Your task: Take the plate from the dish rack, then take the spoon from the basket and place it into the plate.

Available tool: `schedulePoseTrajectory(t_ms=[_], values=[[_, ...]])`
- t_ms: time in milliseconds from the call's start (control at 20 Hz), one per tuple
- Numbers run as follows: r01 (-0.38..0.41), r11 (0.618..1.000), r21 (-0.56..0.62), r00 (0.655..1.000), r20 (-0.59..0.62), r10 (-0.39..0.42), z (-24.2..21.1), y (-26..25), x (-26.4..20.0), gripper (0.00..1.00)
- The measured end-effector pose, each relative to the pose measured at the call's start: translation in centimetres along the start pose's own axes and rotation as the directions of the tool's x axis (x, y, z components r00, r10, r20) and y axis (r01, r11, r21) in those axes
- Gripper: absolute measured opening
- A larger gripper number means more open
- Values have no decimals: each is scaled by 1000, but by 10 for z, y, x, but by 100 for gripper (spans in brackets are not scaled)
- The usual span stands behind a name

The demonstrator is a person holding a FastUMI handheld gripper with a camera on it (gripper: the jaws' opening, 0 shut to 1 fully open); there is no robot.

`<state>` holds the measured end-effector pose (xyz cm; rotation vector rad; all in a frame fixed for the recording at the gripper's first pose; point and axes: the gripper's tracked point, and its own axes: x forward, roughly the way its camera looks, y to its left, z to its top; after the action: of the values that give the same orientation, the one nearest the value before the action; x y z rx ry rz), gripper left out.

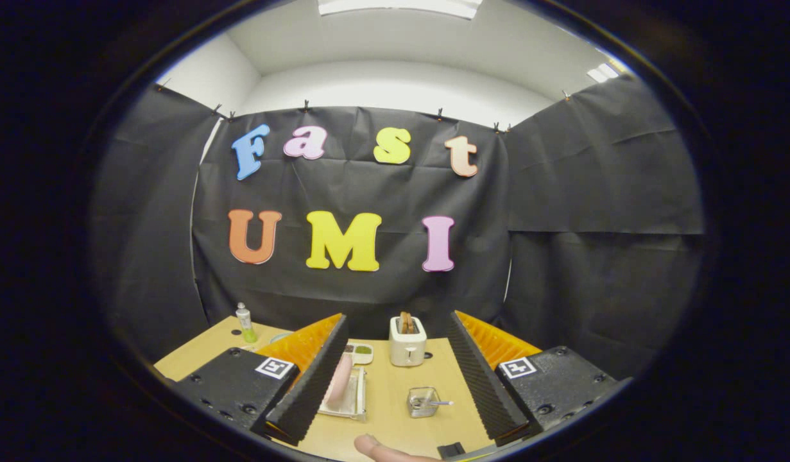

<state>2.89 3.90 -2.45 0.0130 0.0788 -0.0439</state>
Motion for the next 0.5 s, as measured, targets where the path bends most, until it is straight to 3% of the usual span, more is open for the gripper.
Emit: schedulePoseTrajectory(t_ms=[300, 500], values=[[-8, 998, -62, 991, -130, -1, -28, 31, 67, 100], [-61, 997, -43, 959, -281, 47, -56, 63, 123, 100]])
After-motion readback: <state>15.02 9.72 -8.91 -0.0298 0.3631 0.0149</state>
